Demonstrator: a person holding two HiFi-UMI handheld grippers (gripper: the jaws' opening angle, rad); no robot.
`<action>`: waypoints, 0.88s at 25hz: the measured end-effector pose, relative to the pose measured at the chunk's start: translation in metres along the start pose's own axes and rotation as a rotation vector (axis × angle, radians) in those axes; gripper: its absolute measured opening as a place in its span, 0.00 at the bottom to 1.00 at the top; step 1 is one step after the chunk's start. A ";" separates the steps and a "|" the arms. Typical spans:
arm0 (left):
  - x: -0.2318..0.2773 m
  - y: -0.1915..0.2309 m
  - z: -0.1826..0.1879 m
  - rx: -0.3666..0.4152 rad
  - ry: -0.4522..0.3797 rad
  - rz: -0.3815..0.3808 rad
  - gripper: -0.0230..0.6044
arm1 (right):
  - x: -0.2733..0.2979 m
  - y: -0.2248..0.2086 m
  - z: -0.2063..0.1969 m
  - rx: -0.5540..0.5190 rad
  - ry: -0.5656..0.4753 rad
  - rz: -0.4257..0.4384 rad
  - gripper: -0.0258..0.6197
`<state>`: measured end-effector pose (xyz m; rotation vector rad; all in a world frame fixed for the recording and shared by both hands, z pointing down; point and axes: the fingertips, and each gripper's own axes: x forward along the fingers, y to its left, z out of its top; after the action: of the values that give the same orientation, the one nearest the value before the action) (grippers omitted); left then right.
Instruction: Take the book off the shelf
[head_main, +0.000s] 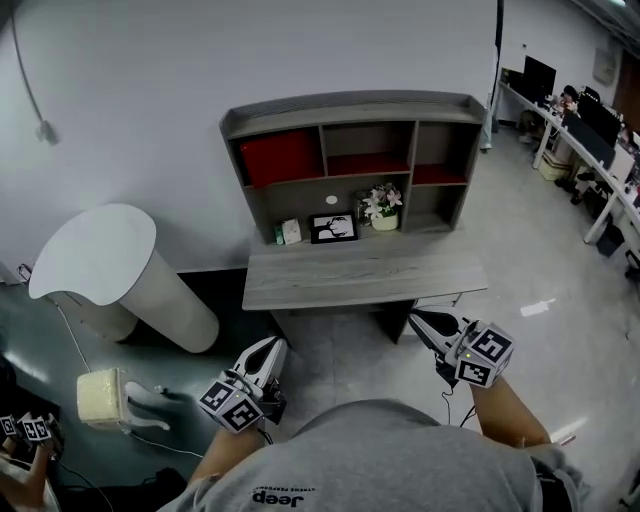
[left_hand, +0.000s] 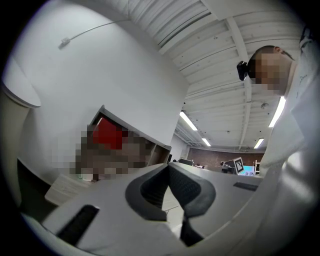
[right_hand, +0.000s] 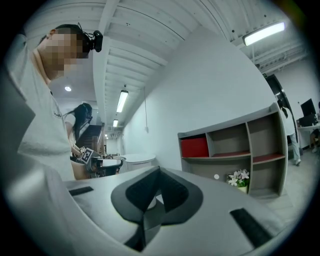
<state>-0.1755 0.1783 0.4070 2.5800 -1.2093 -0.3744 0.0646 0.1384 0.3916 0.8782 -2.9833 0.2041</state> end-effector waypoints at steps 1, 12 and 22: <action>0.001 0.007 0.002 0.000 0.001 -0.003 0.06 | 0.007 -0.002 0.001 0.000 0.002 -0.002 0.04; 0.013 0.070 0.018 -0.006 -0.009 0.041 0.06 | 0.067 -0.040 0.005 0.000 0.028 0.010 0.04; 0.052 0.116 0.013 0.024 -0.025 0.184 0.06 | 0.125 -0.120 0.002 0.008 0.020 0.137 0.04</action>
<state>-0.2296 0.0646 0.4286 2.4645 -1.4539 -0.3565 0.0242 -0.0294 0.4118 0.6684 -3.0275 0.2260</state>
